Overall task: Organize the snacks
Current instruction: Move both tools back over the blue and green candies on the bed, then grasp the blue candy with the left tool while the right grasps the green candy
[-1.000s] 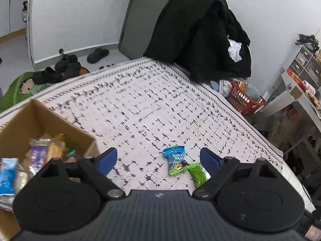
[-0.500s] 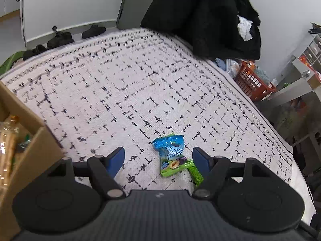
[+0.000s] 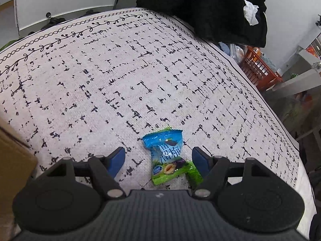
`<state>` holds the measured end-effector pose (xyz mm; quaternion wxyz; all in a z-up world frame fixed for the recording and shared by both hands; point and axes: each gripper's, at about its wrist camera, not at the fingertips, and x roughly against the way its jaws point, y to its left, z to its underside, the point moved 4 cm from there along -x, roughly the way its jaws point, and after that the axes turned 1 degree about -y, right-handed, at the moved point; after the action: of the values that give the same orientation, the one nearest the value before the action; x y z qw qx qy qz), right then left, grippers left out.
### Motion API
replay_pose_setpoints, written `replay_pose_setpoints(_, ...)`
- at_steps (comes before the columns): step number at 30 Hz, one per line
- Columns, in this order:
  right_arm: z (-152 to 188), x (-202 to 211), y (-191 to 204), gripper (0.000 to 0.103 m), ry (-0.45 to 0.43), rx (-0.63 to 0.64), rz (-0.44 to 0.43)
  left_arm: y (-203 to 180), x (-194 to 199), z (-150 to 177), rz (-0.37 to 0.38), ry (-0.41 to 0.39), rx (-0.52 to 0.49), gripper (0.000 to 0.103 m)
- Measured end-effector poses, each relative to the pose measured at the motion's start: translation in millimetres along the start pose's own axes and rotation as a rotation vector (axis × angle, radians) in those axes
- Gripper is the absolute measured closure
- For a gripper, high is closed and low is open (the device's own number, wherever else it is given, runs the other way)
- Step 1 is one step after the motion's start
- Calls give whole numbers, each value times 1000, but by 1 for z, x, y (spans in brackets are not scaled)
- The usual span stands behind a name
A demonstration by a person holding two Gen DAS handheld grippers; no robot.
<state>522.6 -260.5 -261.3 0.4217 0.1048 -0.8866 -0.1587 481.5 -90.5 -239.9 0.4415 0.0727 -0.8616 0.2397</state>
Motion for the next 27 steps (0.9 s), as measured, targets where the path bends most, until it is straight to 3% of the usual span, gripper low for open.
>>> replay_pose_setpoints(9,5,-7,13,32,-4,103,2,-1,-10,-4,-13,37,-15,39)
replay_pose_setpoints(11,6,-10,12,35,-11,123,10,-2,-11,-4,-21,35,-24,50)
replay_pose_setpoints(12,6,-10,14,35,-13,136,14,-2,-11,-5,-17,32,-24,63)
replay_pose_setpoints(14,8,-10,19,51,-8,174,16,0,-10,-5,-5,37,-19,66)
replay_pose_setpoints(16,10,-9,21,60,4,195,9,1,-6,-5,1,45,-23,72)
replay_pose_setpoints(20,10,-6,18,76,36,143,-31,8,12,-3,-1,37,-14,73)
replay_pose_setpoints(27,10,16,29,78,12,140,-62,19,45,-3,7,9,5,73)
